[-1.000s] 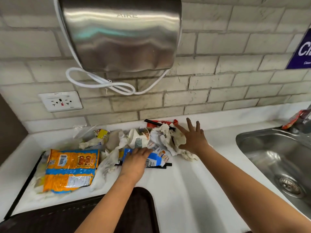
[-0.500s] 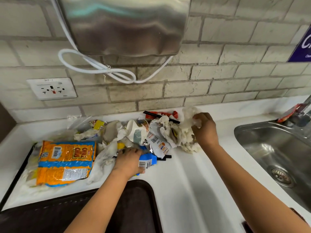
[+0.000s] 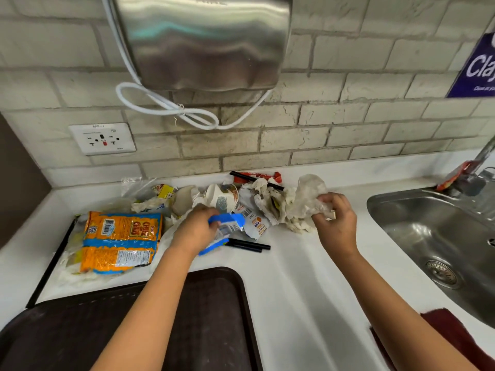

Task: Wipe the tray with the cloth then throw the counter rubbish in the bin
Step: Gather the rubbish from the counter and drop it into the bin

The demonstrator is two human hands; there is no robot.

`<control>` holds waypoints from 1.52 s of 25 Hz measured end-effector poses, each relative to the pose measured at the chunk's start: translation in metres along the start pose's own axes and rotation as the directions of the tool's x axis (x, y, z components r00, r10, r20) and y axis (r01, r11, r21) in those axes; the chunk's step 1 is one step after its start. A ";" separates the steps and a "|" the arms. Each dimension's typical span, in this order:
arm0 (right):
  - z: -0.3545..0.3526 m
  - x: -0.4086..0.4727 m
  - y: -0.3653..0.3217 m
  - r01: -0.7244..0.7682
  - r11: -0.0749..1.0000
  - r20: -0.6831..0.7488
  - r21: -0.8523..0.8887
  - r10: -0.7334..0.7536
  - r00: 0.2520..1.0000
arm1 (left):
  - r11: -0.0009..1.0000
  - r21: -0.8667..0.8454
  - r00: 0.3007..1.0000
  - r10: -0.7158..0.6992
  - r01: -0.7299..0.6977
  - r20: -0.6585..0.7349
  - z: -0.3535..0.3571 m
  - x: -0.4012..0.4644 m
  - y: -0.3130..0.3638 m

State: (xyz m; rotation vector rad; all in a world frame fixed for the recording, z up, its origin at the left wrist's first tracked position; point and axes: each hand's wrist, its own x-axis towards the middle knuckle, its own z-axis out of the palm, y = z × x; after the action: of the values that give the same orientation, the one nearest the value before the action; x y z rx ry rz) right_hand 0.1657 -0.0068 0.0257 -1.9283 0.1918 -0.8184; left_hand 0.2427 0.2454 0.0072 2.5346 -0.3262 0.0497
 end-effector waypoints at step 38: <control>-0.299 -0.528 0.247 -0.835 0.550 -0.032 -0.009 0.835 0.550 | 0.887 -0.070 0.648 -0.278 0.457 0.709 0.376 -0.494 0.124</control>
State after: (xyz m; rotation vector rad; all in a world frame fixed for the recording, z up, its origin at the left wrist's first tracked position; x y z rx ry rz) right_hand -0.3678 -0.1057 -0.3415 -1.5495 1.0656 -0.1648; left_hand -0.2798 0.0477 -0.2908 2.2197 -0.0629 -1.0563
